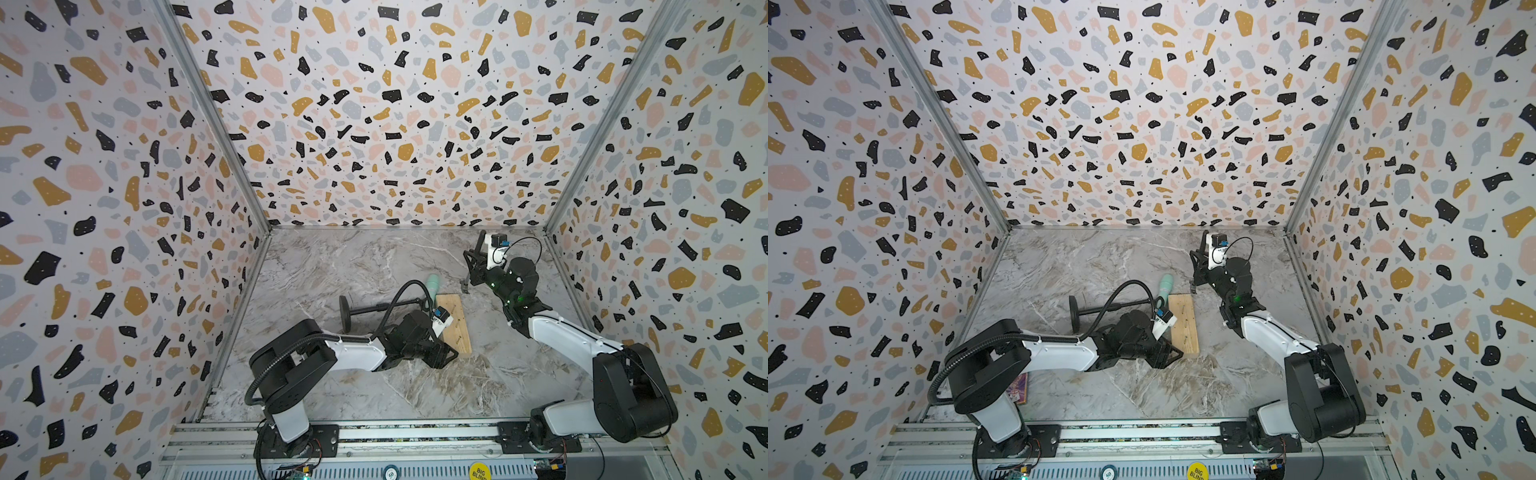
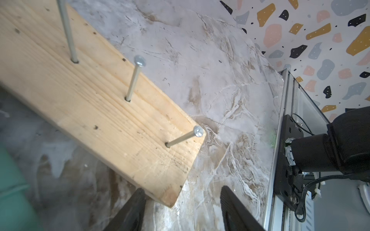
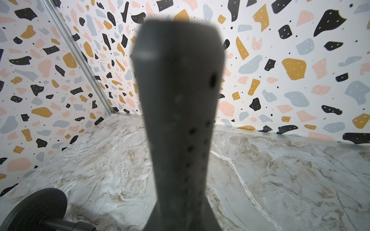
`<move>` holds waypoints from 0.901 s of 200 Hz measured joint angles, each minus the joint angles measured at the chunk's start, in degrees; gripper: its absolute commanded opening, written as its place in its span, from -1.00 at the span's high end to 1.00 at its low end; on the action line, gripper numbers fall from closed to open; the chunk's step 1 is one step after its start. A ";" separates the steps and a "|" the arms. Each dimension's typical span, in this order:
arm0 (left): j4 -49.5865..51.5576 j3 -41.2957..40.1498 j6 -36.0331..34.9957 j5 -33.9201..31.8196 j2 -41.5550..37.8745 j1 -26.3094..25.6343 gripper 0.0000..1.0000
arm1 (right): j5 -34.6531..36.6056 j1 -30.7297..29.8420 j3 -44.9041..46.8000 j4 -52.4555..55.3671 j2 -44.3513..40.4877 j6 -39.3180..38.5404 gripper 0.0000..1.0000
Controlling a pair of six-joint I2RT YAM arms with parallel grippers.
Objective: Use a claw hammer to pull out a nail
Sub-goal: Adjust the mounting plate at the center of the board, then remove the nail from the mounting plate.
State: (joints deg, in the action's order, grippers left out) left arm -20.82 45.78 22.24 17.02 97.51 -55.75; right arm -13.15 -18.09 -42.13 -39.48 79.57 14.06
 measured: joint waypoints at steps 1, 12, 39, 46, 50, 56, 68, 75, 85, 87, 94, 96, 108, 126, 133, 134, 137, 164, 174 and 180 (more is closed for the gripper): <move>0.09 0.00 -0.07 -0.15 -0.13 0.00 -0.22 | 0.02 -0.07 0.02 -0.15 0.02 -0.02 1.00; 1.01 -0.11 -1.09 -2.32 -2.03 0.00 -0.13 | 0.39 -0.52 0.28 -1.38 0.31 -0.11 1.00; 0.98 -0.24 -6.32 -7.63 -6.78 0.00 0.33 | 0.96 -2.10 0.28 -3.65 2.54 -0.24 1.00; 0.26 -0.24 -7.98 -8.81 -7.21 0.02 0.59 | 1.14 -2.40 0.28 -3.89 3.23 -0.24 1.00; -0.17 -0.17 -8.94 -9.42 -7.15 0.02 0.75 | 1.22 -2.56 0.28 -3.91 3.54 -0.22 1.00; -0.26 0.15 -10.80 -10.12 -6.64 0.02 0.94 | 1.36 -2.75 0.28 -3.93 3.98 -0.22 1.00; 0.59 2.23 -13.40 -10.75 -3.91 0.04 1.00 | 1.70 -3.06 0.28 -3.96 4.52 -0.22 1.00; 1.64 4.42 -14.53 -10.47 -1.44 0.13 1.00 | 1.95 -3.19 0.31 -3.96 4.59 -0.22 1.00; 2.19 7.63 -15.32 -9.84 2.36 0.20 1.00 | 2.29 -3.28 0.31 -3.98 4.55 -0.22 1.00; 2.12 8.07 -15.39 -9.49 3.04 0.20 1.00 | 2.36 -3.28 0.31 -4.00 4.52 -0.24 1.00; 1.53 8.92 -15.43 -8.61 4.72 0.20 1.00 | 2.58 -3.28 0.31 -4.02 4.42 -0.28 1.00; 1.33 8.96 -15.47 -8.33 5.09 0.20 1.00 | 2.58 -3.28 0.31 -4.00 4.39 -0.31 1.00; 0.61 8.66 -15.23 -6.95 6.27 0.26 1.00 | 2.97 -3.28 0.31 -3.98 4.26 -0.59 1.00; -0.28 8.07 -14.88 -6.01 6.75 0.42 1.00 | 3.67 -3.28 0.31 -3.78 4.11 -1.07 1.00; -0.63 8.04 -14.73 -5.95 6.75 0.42 1.00 | 3.87 -3.28 0.31 -3.74 4.07 -1.20 1.00; -0.68 8.04 -14.73 -5.95 6.75 0.42 1.00 | 3.87 -3.28 0.31 -3.74 4.07 -1.20 1.00; -0.87 8.04 -14.73 -5.95 6.75 0.42 1.00 | 3.96 -3.28 0.31 -3.74 4.07 -1.27 1.00; -2.73 8.02 -14.29 -5.97 6.78 0.46 1.00 | 4.94 -3.28 0.81 -4.26 4.07 -1.05 1.00; -3.85 7.61 -13.84 -5.99 6.80 0.55 1.00 | 5.33 -3.32 1.51 -5.09 4.07 -0.74 1.00; -4.85 7.04 -13.49 -5.99 6.80 0.61 1.00 | 5.73 -3.43 2.14 -5.77 4.07 -0.48 1.00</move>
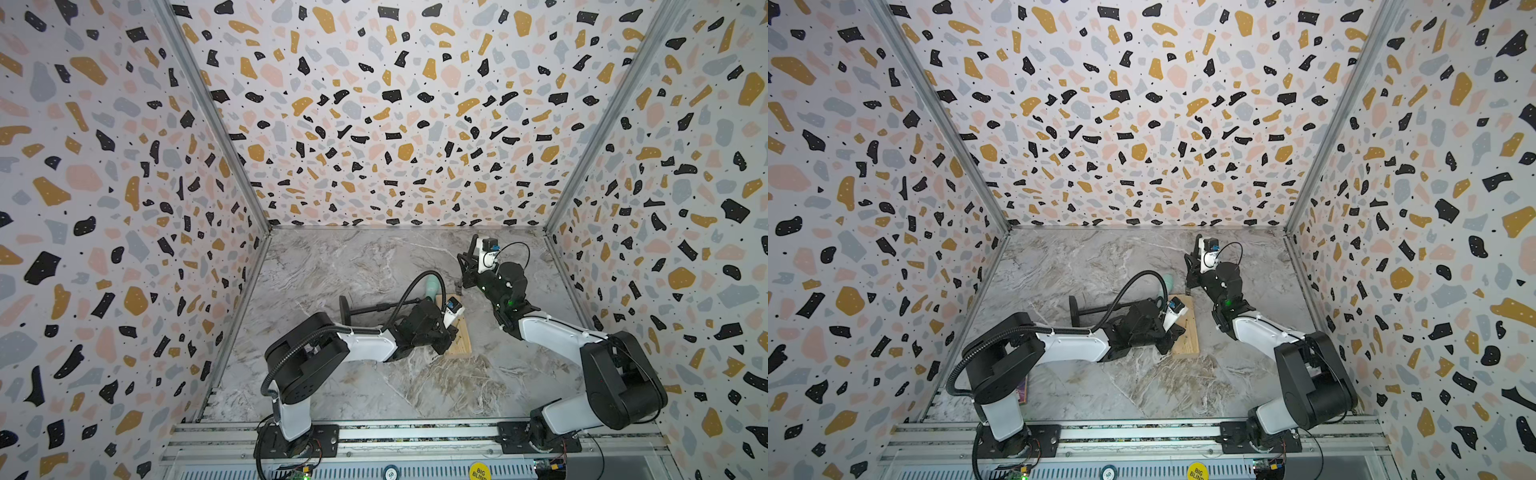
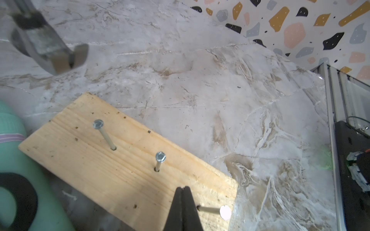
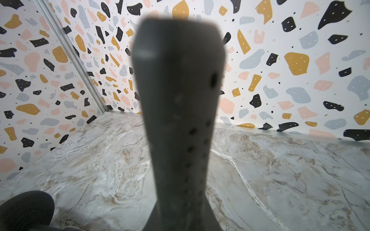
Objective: Use a claw hammer to pull out a nail
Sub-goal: Remove the nail from the mounting plate.
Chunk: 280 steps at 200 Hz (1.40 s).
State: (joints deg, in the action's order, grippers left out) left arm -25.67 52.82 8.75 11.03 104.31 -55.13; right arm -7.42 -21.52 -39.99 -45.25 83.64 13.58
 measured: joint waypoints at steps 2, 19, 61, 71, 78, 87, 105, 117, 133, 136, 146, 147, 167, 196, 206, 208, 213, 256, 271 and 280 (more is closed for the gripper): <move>-0.39 -0.26 0.20 0.02 0.00 0.04 1.00 | 0.09 -0.04 0.22 -0.28 0.00 0.11 1.00; -3.06 -2.86 1.62 0.02 0.00 0.39 1.00 | 1.20 -0.72 1.73 -1.79 0.00 0.48 1.00; -7.63 -5.75 4.70 0.70 1.75 1.07 1.00 | 4.35 -4.15 3.15 -7.45 2.27 0.33 1.00; -8.83 -5.77 5.40 0.87 2.27 1.09 1.00 | 5.14 -4.94 3.48 -8.26 2.78 0.13 1.00; -9.81 -5.88 5.79 0.98 2.69 1.09 1.00 | 5.68 -5.40 3.65 -8.48 3.04 -0.11 1.00; -10.86 -6.05 6.21 1.11 3.08 1.09 1.00 | 6.36 -5.92 3.85 -8.74 3.28 -0.48 1.00; -12.63 -6.51 6.95 1.20 3.52 1.09 1.00 | 7.63 -6.67 4.17 -9.05 3.34 -1.18 1.00; -13.53 -6.91 7.26 1.22 3.65 1.14 1.00 | 8.37 -6.86 4.46 -9.62 3.34 -1.49 1.00; -14.73 -7.43 7.61 1.40 3.82 1.18 1.00 | 8.94 -6.86 4.94 -10.25 3.34 -1.99 1.00; -14.93 -7.50 7.67 1.44 3.85 1.20 1.00 | 9.01 -6.88 5.07 -10.40 3.34 -2.14 1.00; -15.54 -7.69 8.02 1.64 3.98 1.40 1.00 | 9.46 -7.04 5.57 -10.97 3.34 -2.54 1.00; -15.58 -7.72 8.02 1.66 4.00 1.40 1.00 | 9.51 -7.06 5.66 -11.06 3.34 -2.60 1.00; -16.52 -8.07 8.57 1.99 4.15 1.42 1.00 | 10.29 -7.13 7.06 -13.29 3.37 -3.28 1.00; -16.85 -8.11 8.87 2.01 4.26 1.42 1.00 | 10.73 -7.45 8.22 -16.92 4.22 -4.07 1.00; -16.87 -8.11 8.87 1.99 4.28 1.42 1.00 | 10.84 -7.63 8.44 -18.12 4.83 -4.70 1.00; -16.87 -8.11 8.90 1.99 4.28 1.42 1.00 | 10.88 -7.65 8.48 -18.49 4.98 -4.92 1.00; -16.87 -8.11 8.90 1.99 4.28 1.42 1.00 | 10.91 -7.74 8.63 -19.19 5.38 -5.31 1.00; -17.20 -8.11 9.01 2.03 4.50 1.44 1.00 | 10.84 -7.80 8.66 -21.75 9.31 -9.16 1.00; -17.49 -8.11 9.07 2.03 4.68 1.44 1.00 | 10.84 -7.58 8.46 -21.94 10.25 -9.86 1.00; -17.62 -8.11 9.09 2.03 4.74 1.44 1.00 | 10.82 -7.39 8.41 -22.01 10.47 -10.01 1.00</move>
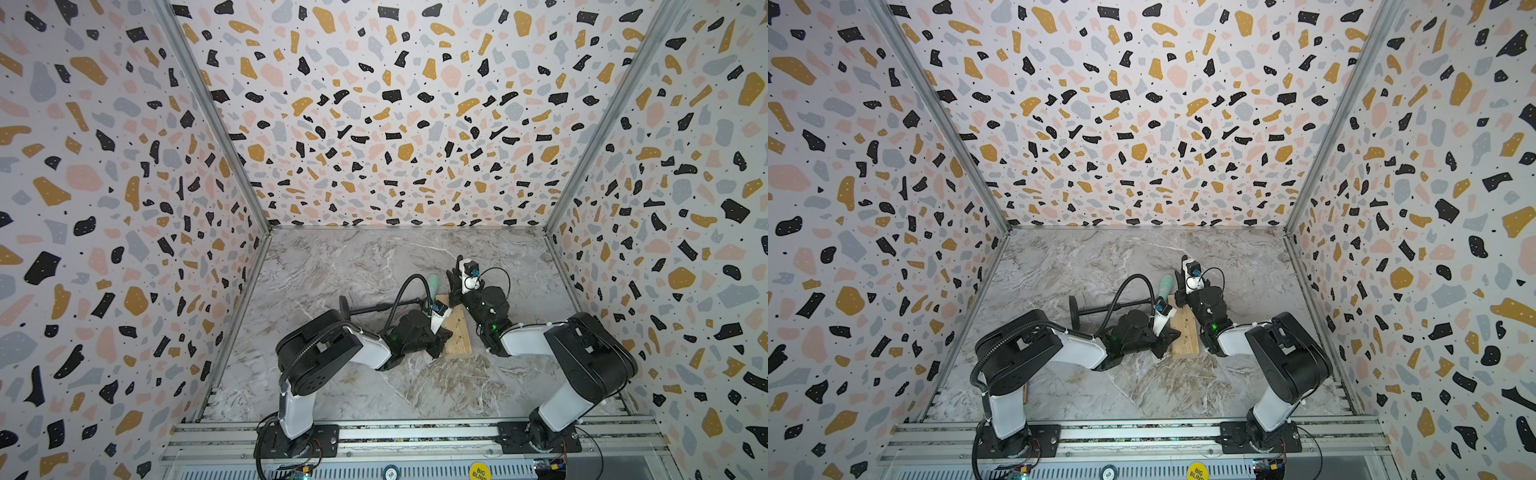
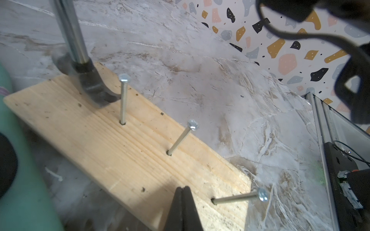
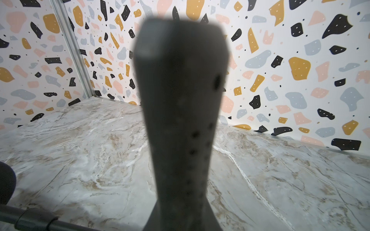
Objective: Use a claw hammer to pull out a nail
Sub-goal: Remove the nail from the mounting plate.
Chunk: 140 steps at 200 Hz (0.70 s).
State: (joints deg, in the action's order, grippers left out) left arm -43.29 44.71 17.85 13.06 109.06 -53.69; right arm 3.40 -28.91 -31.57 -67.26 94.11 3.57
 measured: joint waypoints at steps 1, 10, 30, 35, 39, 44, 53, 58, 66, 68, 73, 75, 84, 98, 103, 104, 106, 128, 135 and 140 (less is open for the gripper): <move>-0.02 0.00 0.00 0.00 0.00 0.00 1.00 | -0.04 0.02 0.00 -0.02 0.02 -0.02 1.00; -0.07 0.00 0.02 -0.02 0.02 0.00 1.00 | -0.13 0.09 0.00 -0.11 0.02 -0.09 1.00; -0.13 0.00 0.02 -0.02 0.07 0.00 1.00 | -0.39 0.20 0.00 -0.46 -0.07 -0.22 1.00; -0.13 0.00 0.04 -0.02 0.04 0.00 1.00 | -0.50 0.24 0.02 -0.44 -0.09 -0.26 1.00; -0.13 0.00 0.04 0.00 0.04 0.00 1.00 | -0.63 0.28 0.02 -0.44 -0.11 -0.28 1.00; -0.13 0.00 0.04 0.00 0.07 0.00 1.00 | -0.83 0.31 0.02 -0.35 -0.22 -0.31 1.00; -0.13 0.00 0.09 0.00 0.07 0.00 1.00 | -1.25 0.31 0.02 -0.09 -0.52 -0.35 1.00; -0.13 0.00 0.13 0.00 0.07 0.00 1.00 | -1.44 0.31 0.04 0.00 -0.74 -0.39 1.00; -0.13 0.00 0.20 0.00 0.07 0.00 1.00 | -1.68 0.31 0.07 0.00 -1.18 -0.48 1.00; -0.13 0.00 0.20 0.00 0.07 0.00 1.00 | -1.79 0.31 0.09 0.02 -1.31 -0.48 1.00; -0.13 0.00 0.22 0.00 0.07 0.00 1.00 | -1.92 0.31 0.13 0.00 -1.62 -0.50 1.00; -0.13 0.00 0.22 0.00 0.07 0.00 1.00 | -2.01 0.31 0.15 0.02 -1.79 -0.50 1.00; -0.13 0.00 0.24 0.00 0.07 0.00 1.00 | -2.32 0.31 0.31 0.02 -2.40 -0.50 1.00; -0.13 0.00 0.26 -0.02 0.07 0.00 1.00 | -2.86 0.31 0.57 0.17 -3.48 -0.50 1.00; -0.13 0.00 0.28 0.00 0.07 0.00 1.00 | -3.04 0.31 0.63 0.46 -3.82 -0.52 1.00; -0.13 0.00 0.31 0.00 0.07 0.00 1.00 | -3.08 0.31 0.63 0.48 -3.87 -0.52 1.00; -0.13 0.00 0.31 0.00 0.09 0.00 1.00 | -3.15 0.31 0.66 0.57 -3.98 -0.52 1.00; -0.52 0.02 0.39 0.00 0.31 0.00 1.00 | -3.76 0.33 0.72 1.40 -5.11 -0.72 1.00; -0.59 0.04 0.39 0.00 0.37 0.00 1.00 | -3.87 0.33 0.74 1.60 -5.46 -0.92 1.00; -0.59 0.07 0.39 0.00 0.37 0.00 1.00 | -3.91 0.33 0.79 1.75 -5.68 -0.98 1.00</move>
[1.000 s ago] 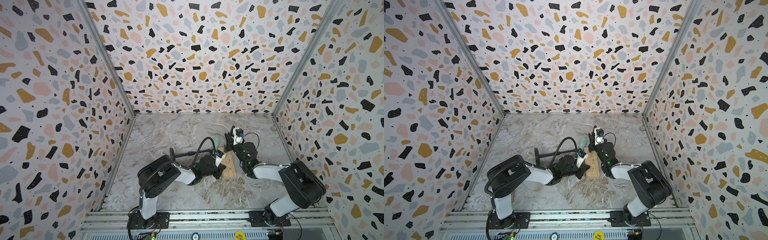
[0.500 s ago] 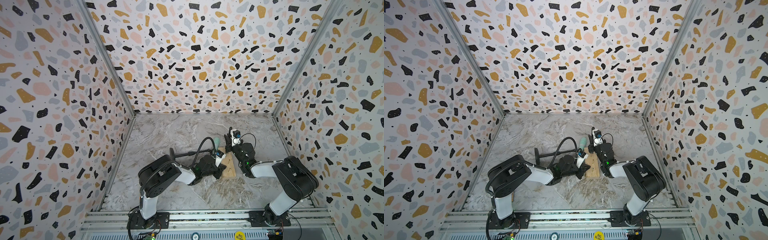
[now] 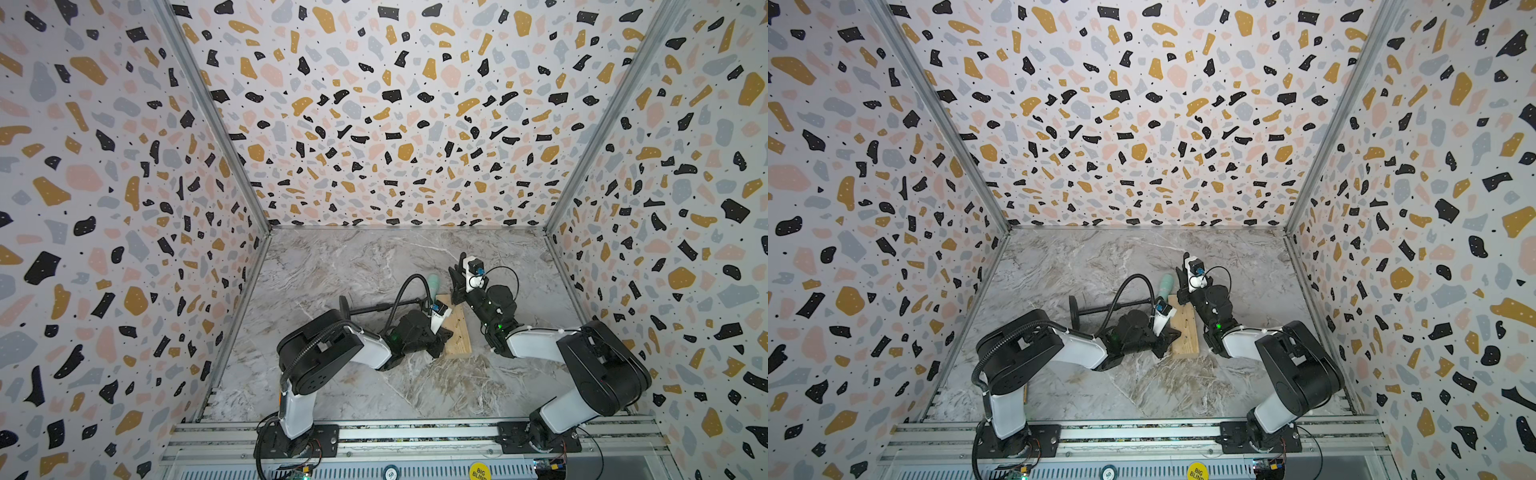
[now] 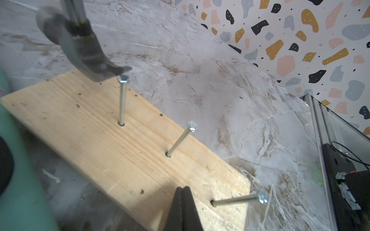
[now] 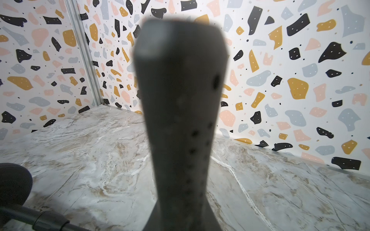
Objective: Use a claw hammer to pull out a nail
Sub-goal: Remove the nail from the mounting plate.
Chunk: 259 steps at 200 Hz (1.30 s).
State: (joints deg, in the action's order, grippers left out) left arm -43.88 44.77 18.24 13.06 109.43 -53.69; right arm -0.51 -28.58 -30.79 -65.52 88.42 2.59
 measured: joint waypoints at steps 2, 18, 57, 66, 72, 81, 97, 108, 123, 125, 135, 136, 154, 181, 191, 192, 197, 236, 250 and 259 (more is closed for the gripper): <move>0.00 0.00 0.00 0.00 0.00 0.00 1.00 | -0.02 0.00 0.00 0.09 -0.09 -0.07 1.00; 0.00 0.00 0.00 0.00 0.00 0.00 1.00 | -0.11 0.00 0.22 0.44 -0.46 -0.44 1.00; -0.20 0.28 0.00 0.20 0.35 0.02 1.00 | 0.13 -0.07 1.18 0.31 -0.72 -1.68 1.00; -0.26 0.37 0.02 0.26 0.44 0.02 1.00 | 0.13 -0.07 1.18 0.28 -0.50 -1.79 1.00; -0.31 0.48 0.00 0.37 0.55 0.02 1.00 | 0.09 -0.07 1.16 0.28 -0.17 -1.84 1.00; -0.26 0.70 0.02 0.48 0.68 0.02 1.00 | -0.13 -0.11 1.01 0.48 0.52 -1.84 1.00; -0.28 0.81 0.00 0.61 0.79 0.02 1.00 | -0.42 -0.11 0.37 1.27 2.08 -1.84 1.00; -0.28 0.83 0.00 0.63 0.83 0.00 1.00 | -0.57 -0.17 0.28 1.68 2.69 -1.84 1.00; -0.28 0.90 0.02 0.63 0.85 0.00 1.00 | -0.72 -0.15 0.26 2.34 2.75 -1.84 1.00; -0.28 0.90 0.02 0.63 0.85 0.00 1.00 | -0.74 -0.15 0.22 2.38 2.75 -1.84 1.00; -0.26 0.90 0.02 0.66 0.87 0.00 1.00 | -0.83 -0.15 -0.15 2.97 2.75 -1.84 1.00; -0.28 0.90 0.02 0.66 0.87 0.02 1.00 | -0.85 -0.17 -0.17 3.04 2.75 -1.84 1.00; -0.26 0.92 0.02 0.70 0.87 0.02 1.00 | -1.16 -0.15 -0.52 4.15 2.51 -1.81 1.00; -0.28 0.98 0.02 0.90 0.94 0.02 1.00 | -1.22 -0.22 -0.24 5.22 1.16 -1.75 1.00; -0.28 0.98 0.02 0.96 0.96 0.02 1.00 | -1.16 -0.28 0.17 5.38 0.44 -1.75 1.00; -0.28 0.98 0.02 0.96 0.96 0.02 1.00 | -1.16 -0.28 0.24 5.40 0.33 -1.75 1.00; -0.28 0.98 0.02 0.98 0.96 0.02 1.00 | -1.14 -0.35 0.48 5.49 -0.09 -1.84 1.00; -0.28 1.01 0.22 1.01 0.96 0.02 1.00 | -0.26 -1.03 1.11 6.64 -2.10 -2.49 1.00; -0.28 1.01 0.42 1.01 0.96 0.02 1.00 | -0.02 -1.09 1.05 7.82 -2.73 -2.47 1.00; -0.28 1.01 0.46 1.01 0.96 0.02 1.00 | 0.09 -1.09 0.90 8.85 -3.17 -2.47 1.00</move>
State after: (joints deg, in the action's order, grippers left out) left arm -44.16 45.78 18.70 14.06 110.39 -53.67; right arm -0.43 -29.67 -29.89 -56.66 85.25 0.12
